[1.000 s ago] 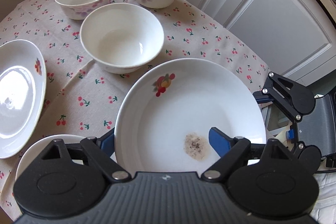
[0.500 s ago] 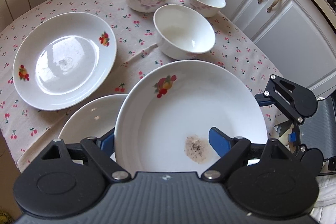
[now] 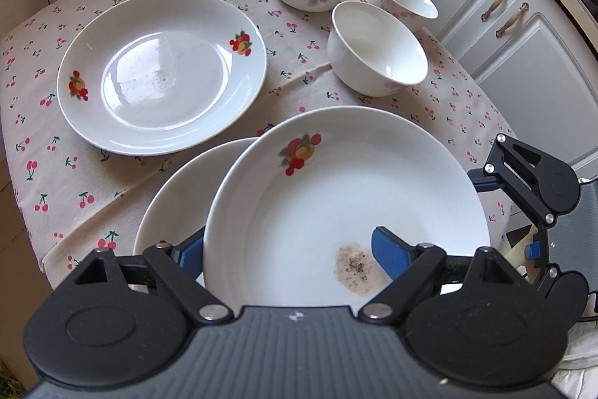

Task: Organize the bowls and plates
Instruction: 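Lift the stained plate with the left tool and lower it onto the clean plate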

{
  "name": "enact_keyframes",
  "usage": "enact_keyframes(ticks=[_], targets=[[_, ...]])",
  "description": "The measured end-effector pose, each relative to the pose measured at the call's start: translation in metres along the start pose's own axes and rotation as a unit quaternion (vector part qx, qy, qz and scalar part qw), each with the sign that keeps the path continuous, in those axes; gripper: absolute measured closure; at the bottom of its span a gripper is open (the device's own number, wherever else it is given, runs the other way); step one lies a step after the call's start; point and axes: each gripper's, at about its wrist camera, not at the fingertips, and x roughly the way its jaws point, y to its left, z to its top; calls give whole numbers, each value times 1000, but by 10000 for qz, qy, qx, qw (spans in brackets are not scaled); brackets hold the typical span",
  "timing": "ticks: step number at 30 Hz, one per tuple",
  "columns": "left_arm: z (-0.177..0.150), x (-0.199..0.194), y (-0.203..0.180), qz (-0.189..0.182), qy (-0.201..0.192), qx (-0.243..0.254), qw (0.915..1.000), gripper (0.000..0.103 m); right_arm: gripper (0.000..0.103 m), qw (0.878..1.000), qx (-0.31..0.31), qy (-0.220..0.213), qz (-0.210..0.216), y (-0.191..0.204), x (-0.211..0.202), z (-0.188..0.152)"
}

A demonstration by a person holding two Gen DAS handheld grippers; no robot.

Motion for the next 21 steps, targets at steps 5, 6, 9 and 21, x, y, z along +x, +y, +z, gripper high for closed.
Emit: enact_keyframes(ticks=[5, 6, 9, 21], targets=[[-1, 5, 6, -47, 12, -27, 10000, 14, 0, 10000, 9, 54, -53, 6, 1, 3], [-2, 5, 6, -36, 8, -20, 10000, 14, 0, 10000, 5, 69, -49, 7, 1, 3], [-1, 7, 9, -41, -6, -38, 10000, 14, 0, 9999, -14, 94, -54, 8, 2, 5], [-2, 16, 12, 65, 30, -21, 10000, 14, 0, 9998, 10, 152, -96, 15, 3, 9]])
